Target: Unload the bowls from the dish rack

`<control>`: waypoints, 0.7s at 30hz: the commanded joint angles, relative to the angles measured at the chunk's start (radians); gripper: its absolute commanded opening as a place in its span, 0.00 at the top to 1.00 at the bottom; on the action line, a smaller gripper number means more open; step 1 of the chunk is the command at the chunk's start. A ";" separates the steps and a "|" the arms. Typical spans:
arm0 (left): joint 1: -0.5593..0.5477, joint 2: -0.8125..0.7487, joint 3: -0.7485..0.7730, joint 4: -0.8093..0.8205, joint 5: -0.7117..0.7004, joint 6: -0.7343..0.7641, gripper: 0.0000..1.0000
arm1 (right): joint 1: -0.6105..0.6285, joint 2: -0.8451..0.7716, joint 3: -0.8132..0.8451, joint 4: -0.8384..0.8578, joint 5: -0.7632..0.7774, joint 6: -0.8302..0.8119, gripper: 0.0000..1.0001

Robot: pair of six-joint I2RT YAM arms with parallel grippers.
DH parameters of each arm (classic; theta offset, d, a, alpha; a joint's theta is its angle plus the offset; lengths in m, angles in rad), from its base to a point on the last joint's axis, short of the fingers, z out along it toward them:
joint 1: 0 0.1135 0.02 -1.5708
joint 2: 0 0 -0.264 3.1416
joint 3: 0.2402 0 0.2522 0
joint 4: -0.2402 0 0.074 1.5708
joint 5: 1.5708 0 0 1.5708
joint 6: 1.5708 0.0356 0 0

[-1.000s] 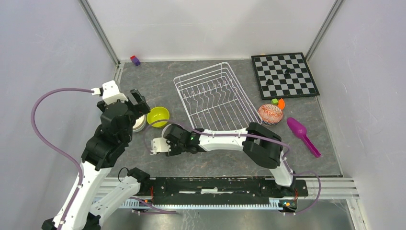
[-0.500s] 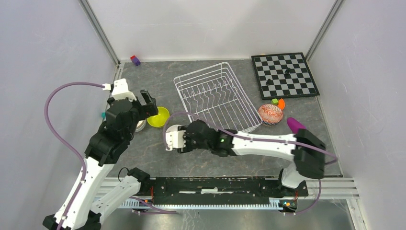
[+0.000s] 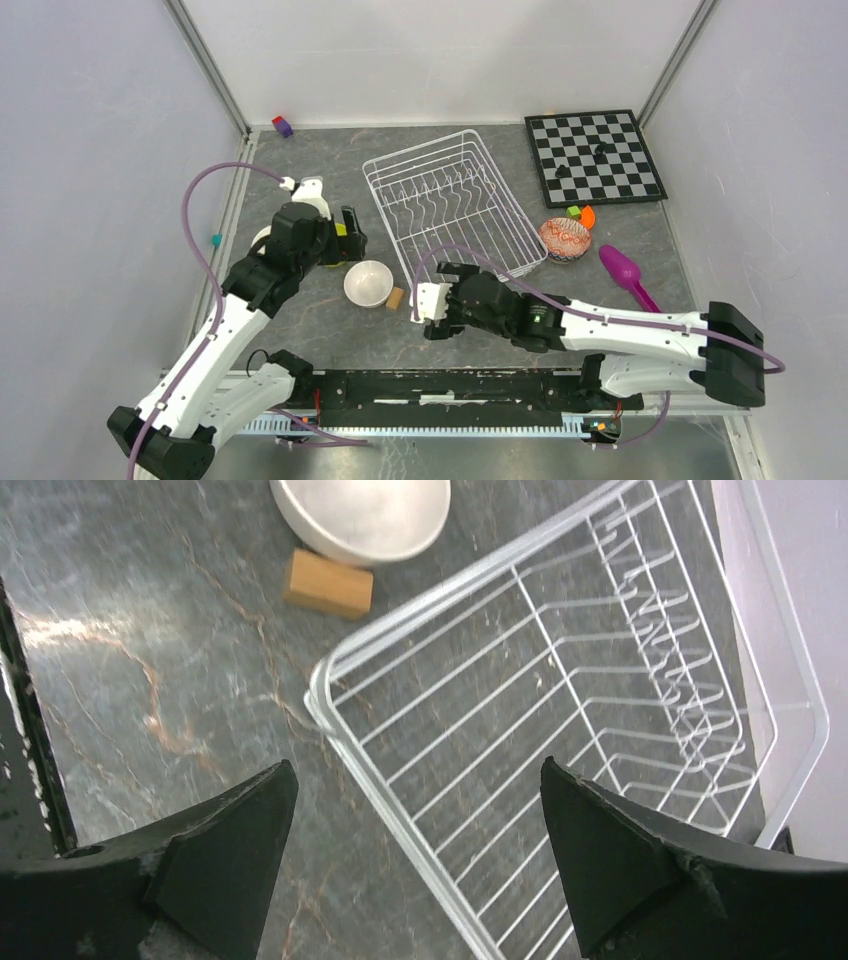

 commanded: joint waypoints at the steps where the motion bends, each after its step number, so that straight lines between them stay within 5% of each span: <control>1: 0.003 0.015 -0.044 0.113 0.127 -0.063 0.00 | -0.019 -0.062 -0.062 0.023 0.069 0.049 0.02; 8: 0.004 0.035 -0.066 0.139 0.132 -0.092 0.00 | -0.109 0.033 -0.013 0.011 0.091 0.058 0.02; 21: 0.004 0.049 -0.058 0.113 0.088 -0.084 0.00 | -0.369 0.371 0.362 -0.063 0.227 0.110 0.03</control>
